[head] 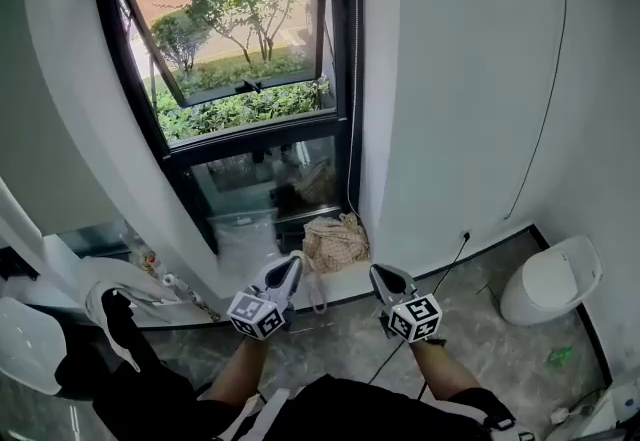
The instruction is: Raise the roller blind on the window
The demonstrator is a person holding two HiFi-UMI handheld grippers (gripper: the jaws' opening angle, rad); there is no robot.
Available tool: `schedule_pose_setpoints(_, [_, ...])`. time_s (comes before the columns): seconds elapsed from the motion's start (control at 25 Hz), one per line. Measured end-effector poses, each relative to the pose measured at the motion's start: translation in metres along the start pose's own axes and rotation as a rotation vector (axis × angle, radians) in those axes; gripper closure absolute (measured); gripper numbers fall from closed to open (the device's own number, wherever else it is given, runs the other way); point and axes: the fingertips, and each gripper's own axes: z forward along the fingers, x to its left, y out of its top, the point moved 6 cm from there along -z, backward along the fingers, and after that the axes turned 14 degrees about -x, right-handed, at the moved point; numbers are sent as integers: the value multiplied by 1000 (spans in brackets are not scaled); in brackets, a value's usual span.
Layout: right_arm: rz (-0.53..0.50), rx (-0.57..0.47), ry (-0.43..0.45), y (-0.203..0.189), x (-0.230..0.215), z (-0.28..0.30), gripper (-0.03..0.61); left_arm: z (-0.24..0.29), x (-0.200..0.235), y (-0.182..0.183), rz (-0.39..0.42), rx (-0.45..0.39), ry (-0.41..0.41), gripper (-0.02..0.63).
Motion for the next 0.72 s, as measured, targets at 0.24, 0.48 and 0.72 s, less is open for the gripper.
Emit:
schedule_pose_setpoints(0.24, [-9,-11,-20,0,11,17,575,-19,23,6,15,2,18,614])
schedule_pose_setpoints(0.48, [-35,8,-47,-5,5,18,575,-22,38,9,20,-2,18,614])
schedule_pose_setpoints(0.72, [-55,-2,-76,-3,0,24,575,-17,38,10,15,3,-4,614])
